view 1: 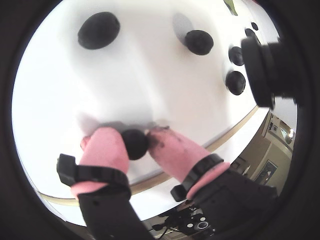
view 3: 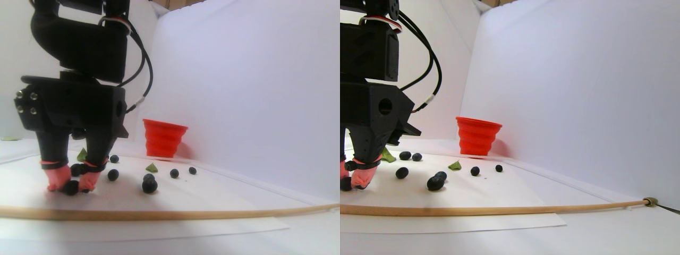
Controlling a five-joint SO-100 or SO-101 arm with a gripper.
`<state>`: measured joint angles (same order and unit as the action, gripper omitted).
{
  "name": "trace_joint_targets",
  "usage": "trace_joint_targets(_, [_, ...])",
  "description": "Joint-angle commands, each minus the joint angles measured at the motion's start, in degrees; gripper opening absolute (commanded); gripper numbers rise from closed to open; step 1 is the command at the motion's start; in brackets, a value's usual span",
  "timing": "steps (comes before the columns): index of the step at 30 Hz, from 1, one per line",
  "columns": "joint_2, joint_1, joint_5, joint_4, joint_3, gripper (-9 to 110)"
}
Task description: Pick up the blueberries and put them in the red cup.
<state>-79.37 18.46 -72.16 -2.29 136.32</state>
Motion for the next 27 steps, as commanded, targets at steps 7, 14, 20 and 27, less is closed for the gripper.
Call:
trace_joint_targets(7, [-10.5, -3.7, -1.4, -1.6, 1.1, 10])
trace_joint_targets(14, [-14.8, -5.7, -3.0, -3.3, 1.2, 10])
trace_joint_targets(20, [-19.8, -7.4, -4.4, -5.0, 1.6, 10])
trace_joint_targets(27, [-22.4, -9.6, -6.0, -5.7, 0.8, 10])
